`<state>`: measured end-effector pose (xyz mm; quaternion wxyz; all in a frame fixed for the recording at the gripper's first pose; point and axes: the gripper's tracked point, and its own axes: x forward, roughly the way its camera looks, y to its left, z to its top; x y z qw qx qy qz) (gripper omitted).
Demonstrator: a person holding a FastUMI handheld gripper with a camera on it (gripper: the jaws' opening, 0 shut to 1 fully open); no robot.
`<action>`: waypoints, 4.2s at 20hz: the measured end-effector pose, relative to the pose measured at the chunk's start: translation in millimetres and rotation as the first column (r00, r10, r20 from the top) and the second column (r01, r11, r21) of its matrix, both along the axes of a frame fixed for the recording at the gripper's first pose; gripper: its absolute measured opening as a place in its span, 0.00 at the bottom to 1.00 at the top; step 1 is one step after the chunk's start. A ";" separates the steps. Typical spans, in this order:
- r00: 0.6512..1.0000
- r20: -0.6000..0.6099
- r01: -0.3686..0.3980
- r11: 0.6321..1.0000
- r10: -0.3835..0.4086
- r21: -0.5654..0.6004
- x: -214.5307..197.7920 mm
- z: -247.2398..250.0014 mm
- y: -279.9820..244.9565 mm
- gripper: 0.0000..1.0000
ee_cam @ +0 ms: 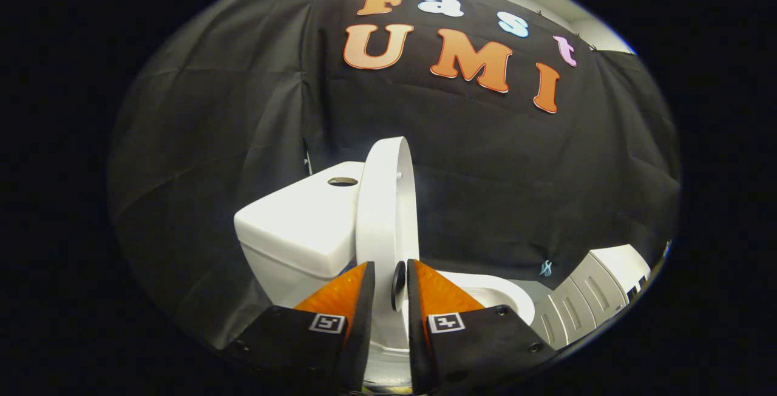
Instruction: Open the toilet lid.
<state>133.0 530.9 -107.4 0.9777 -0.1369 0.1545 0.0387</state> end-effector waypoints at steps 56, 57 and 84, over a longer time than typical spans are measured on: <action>0.922 0.352 0.061 0.958 -0.161 0.279 -104.0 108.6 -530.1 0.75; 0.935 0.323 0.049 0.957 -0.144 0.285 -101.6 100.0 -525.9 0.75; 0.968 0.229 0.040 0.962 -0.105 0.271 -91.1 70.4 -517.0 0.77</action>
